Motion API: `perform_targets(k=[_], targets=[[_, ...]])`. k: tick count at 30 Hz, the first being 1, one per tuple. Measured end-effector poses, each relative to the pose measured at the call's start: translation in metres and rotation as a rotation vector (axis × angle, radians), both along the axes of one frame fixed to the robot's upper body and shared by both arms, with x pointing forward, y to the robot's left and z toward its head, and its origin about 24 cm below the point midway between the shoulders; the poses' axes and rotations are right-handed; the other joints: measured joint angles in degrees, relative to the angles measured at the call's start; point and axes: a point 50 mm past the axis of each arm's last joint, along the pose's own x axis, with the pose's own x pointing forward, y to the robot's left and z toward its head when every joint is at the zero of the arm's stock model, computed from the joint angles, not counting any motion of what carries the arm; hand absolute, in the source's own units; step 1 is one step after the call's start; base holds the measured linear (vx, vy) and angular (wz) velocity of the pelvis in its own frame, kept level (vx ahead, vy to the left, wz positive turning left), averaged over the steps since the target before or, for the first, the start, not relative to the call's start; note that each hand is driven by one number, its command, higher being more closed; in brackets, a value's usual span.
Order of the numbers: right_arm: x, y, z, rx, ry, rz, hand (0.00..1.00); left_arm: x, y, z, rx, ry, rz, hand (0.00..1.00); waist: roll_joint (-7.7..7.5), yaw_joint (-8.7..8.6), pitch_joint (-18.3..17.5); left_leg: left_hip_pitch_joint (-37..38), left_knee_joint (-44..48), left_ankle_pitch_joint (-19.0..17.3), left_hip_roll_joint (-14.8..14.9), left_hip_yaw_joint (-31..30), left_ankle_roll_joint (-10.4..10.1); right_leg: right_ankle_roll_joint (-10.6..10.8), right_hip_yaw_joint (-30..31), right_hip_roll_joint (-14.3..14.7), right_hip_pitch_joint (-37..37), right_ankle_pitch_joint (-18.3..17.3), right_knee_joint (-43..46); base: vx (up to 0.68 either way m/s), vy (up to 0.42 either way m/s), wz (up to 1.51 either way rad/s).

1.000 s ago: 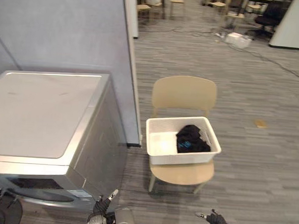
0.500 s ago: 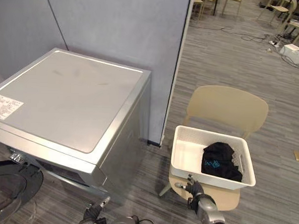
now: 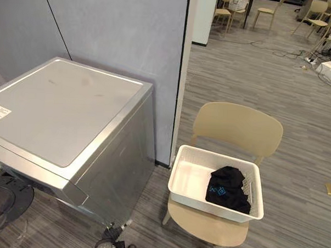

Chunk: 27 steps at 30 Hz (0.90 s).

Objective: Pick up the laundry basket with both hands and put the clothes into the washing machine.

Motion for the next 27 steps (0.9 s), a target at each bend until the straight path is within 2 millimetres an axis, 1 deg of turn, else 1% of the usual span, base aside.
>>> perform_targets(k=[2,3,4,5,6,7,8,9,10,11,12,13,14,15,16,17,18,19,20,21,22,23,24,26,27], targets=[[0.004,0.000,0.001,-0.002,-0.019,-0.003,0.00,-0.001,0.002,0.000,0.001,0.002,0.013,0.00,0.11,-0.01,-0.10,0.33,-0.18,0.13,1.62,-0.22,-0.79,-0.95,-0.40,1.44,0.87,0.33,-1.04,-0.03,-0.141,-0.01],[0.021,0.001,0.008,-0.013,-0.109,0.016,0.00,-0.002,0.004,0.000,0.001,0.002,0.031,0.00,0.35,-0.10,-0.29,0.14,-0.41,0.46,2.85,-0.35,-1.45,-1.63,-0.62,2.81,0.93,0.53,-1.48,-0.06,-0.145,0.04],[0.031,0.001,0.014,-0.022,-0.169,0.026,0.00,-0.003,0.004,0.000,0.002,0.003,0.034,0.00,0.44,-0.17,-0.37,-0.19,-0.41,0.55,3.29,-0.41,-1.65,-1.71,-0.69,3.24,0.71,0.59,-1.48,-0.06,-0.138,0.03],[0.054,0.001,0.030,-0.044,-0.304,0.052,0.00,-0.003,0.005,0.000,0.003,0.002,0.039,0.00,0.24,-0.41,-0.33,-0.66,-0.43,0.74,3.79,-0.62,-2.10,-2.07,-0.82,3.96,0.37,0.76,-1.52,-0.04,-0.074,0.03],[0.066,0.001,0.040,-0.056,-0.378,0.056,0.00,-0.003,0.005,0.000,0.003,0.003,0.039,0.00,0.27,-0.73,-0.40,-1.01,-0.42,0.89,4.02,-0.75,-2.37,-2.25,-0.93,4.19,0.17,0.82,-1.53,-0.04,-0.071,0.09],[0.084,0.001,0.058,-0.079,-0.496,0.062,0.00,-0.003,0.005,0.000,0.004,0.003,0.039,0.00,0.29,-1.34,-0.40,-1.73,-0.43,1.09,4.28,-1.29,-2.63,-2.62,-1.22,4.47,-0.14,0.88,-1.68,-0.04,-0.041,0.21],[0.092,0.000,0.073,-0.106,-0.583,0.050,0.00,-0.002,0.005,0.000,0.006,0.001,0.038,0.00,0.34,-1.64,-0.40,-2.62,-0.40,1.25,4.33,-2.17,-2.69,-2.80,-1.90,4.59,-0.21,1.00,-2.11,-0.03,-0.034,0.26],[0.095,-0.001,0.080,-0.119,-0.624,0.046,0.00,-0.003,0.004,0.000,0.005,0.002,0.038,0.00,0.44,-1.72,-0.45,-3.20,-0.40,1.46,4.33,-2.57,-2.52,-2.88,-2.61,4.64,-0.15,1.05,-2.37,-0.02,-0.029,0.32],[0.099,-0.003,0.092,-0.143,-0.690,0.043,0.00,-0.003,0.004,0.000,0.008,0.002,0.038,0.00,0.59,-1.91,-0.49,-3.81,-0.36,1.52,4.31,-3.14,-2.55,-2.89,-3.08,4.65,-0.03,1.06,-2.53,0.01,-0.023,0.32],[0.108,-0.007,0.110,-0.184,-0.783,0.030,0.00,-0.003,0.004,0.000,0.015,0.003,0.037,0.00,0.73,-2.07,-0.53,-4.98,-0.24,1.87,4.29,-3.66,-2.32,-2.88,-4.12,4.68,0.01,1.06,-2.64,0.00,-0.022,0.32],[0.112,-0.009,0.120,-0.202,-0.827,0.025,0.00,-0.002,0.004,0.000,0.020,0.003,0.038,0.00,0.75,-2.13,-0.56,-5.32,-0.13,1.83,4.28,-3.85,-2.22,-3.02,-4.20,4.65,-0.06,0.93,-2.63,-0.01,-0.008,0.28],[0.120,-0.015,0.142,-0.241,-0.926,0.018,0.00,-0.002,0.002,0.001,0.021,0.000,0.034,0.00,0.89,-2.09,-0.47,-5.79,0.24,1.66,4.20,-4.32,-1.90,-3.07,-4.40,4.65,-0.08,0.75,-2.62,-0.01,-0.002,0.17],[0.124,-0.018,0.154,-0.265,-0.983,0.015,0.00,-0.001,0.002,0.001,0.022,-0.002,0.028,0.00,0.94,-1.99,-0.44,-6.04,0.60,1.59,4.11,-4.52,-1.78,-3.01,-4.52,4.61,-0.07,0.67,-2.56,0.03,0.012,0.20],[0.131,-0.024,0.187,-0.333,-1.131,0.003,0.00,0.001,-0.001,0.002,0.028,-0.012,0.005,0.00,1.01,-1.51,-0.38,-6.42,2.44,1.46,3.55,-5.10,-1.09,-2.63,-4.94,4.22,0.02,0.10,-1.80,0.04,0.019,0.18],[0.134,-0.027,0.199,-0.361,-1.189,-0.007,0.00,0.001,-0.001,0.002,0.032,-0.016,-0.007,0.00,1.00,-1.52,-0.37,-7.05,3.68,1.24,3.20,-5.11,-0.58,-2.56,-5.31,3.89,0.04,-0.30,-1.21,0.04,0.040,0.40],[0.138,-0.031,0.220,-0.409,-1.287,-0.027,0.00,0.004,-0.004,0.003,0.036,-0.028,-0.036,0.00,0.73,-1.79,-0.10,-8.46,6.95,1.12,2.27,-4.78,-0.37,-2.47,-6.41,3.08,0.83,-0.98,-0.46,0.01,0.065,0.54],[0.142,-0.034,0.236,-0.449,-1.361,-0.045,0.00,0.007,-0.004,0.004,0.044,-0.039,-0.067,0.00,0.46,-1.79,0.27,-9.36,9.83,1.11,1.48,-4.16,-0.37,-2.16,-7.38,2.26,1.65,-1.55,-0.20,-0.02,0.068,0.53],[0.145,-0.035,0.242,-0.464,-1.392,-0.055,0.00,0.009,-0.005,0.005,0.051,-0.046,-0.083,0.00,0.44,-1.60,0.47,-9.36,10.68,1.10,1.29,-3.66,-0.38,-2.19,-7.44,2.03,2.08,-1.70,-0.27,-0.02,0.053,0.26],[0.154,-0.035,0.254,-0.481,-1.452,-0.067,0.00,0.013,-0.007,0.007,0.062,-0.063,-0.128,0.00,0.68,-1.26,0.52,-9.20,10.57,1.03,1.07,-3.35,-0.38,-2.13,-7.27,1.84,2.34,-1.93,-0.60,-0.01,0.021,0.06],[0.158,-0.034,0.259,-0.486,-1.479,-0.068,0.00,0.012,-0.008,0.007,0.066,-0.061,-0.150,0.00,0.91,-1.23,0.63,-9.18,10.04,1.01,0.99,-3.34,-0.34,-2.18,-7.26,1.82,2.31,-1.95,-0.82,0.00,0.018,0.10],[0.166,-0.032,0.269,-0.493,-1.524,-0.069,0.00,0.014,-0.010,0.008,0.078,-0.064,-0.199,0.00,1.56,-1.30,0.87,-9.11,8.34,0.51,0.90,-3.30,0.57,-2.18,-7.20,1.83,1.71,-1.82,-1.03,-0.01,0.042,0.11],[0.174,-0.031,0.276,-0.493,-1.553,-0.066,0.00,0.018,-0.012,0.008,0.079,-0.076,-0.219,0.00,1.90,-1.18,1.33,-9.32,7.36,0.40,0.63,-3.14,1.06,-2.07,-7.07,1.61,0.87,-1.48,-1.03,-0.01,0.059,-0.01],[0.181,-0.029,0.278,-0.490,-1.559,-0.054,0.00,0.020,-0.013,0.009,0.080,-0.085,-0.227,0.00,2.16,-0.57,1.62,-9.37,6.70,0.44,0.34,-2.53,1.05,-1.70,-6.43,1.22,0.40,-1.00,-1.02,0.00,0.062,-0.18],[0.186,-0.029,0.275,-0.506,-1.528,-0.004,0.00,0.022,-0.014,0.010,0.081,-0.092,-0.236,0.00,2.28,0.53,1.66,-9.03,5.87,0.45,0.06,-0.96,1.04,-1.61,-5.27,0.68,-0.25,-0.14,-1.09,0.04,0.053,-0.29],[0.190,-0.027,0.272,-0.503,-1.508,0.048,0.00,0.023,-0.014,0.010,0.081,-0.093,-0.241,0.00,2.46,0.38,1.88,-8.98,5.61,0.55,-0.32,-0.47,1.17,-1.44,-4.85,0.23,-0.51,0.08,-1.23,0.05,0.052,-0.22]])
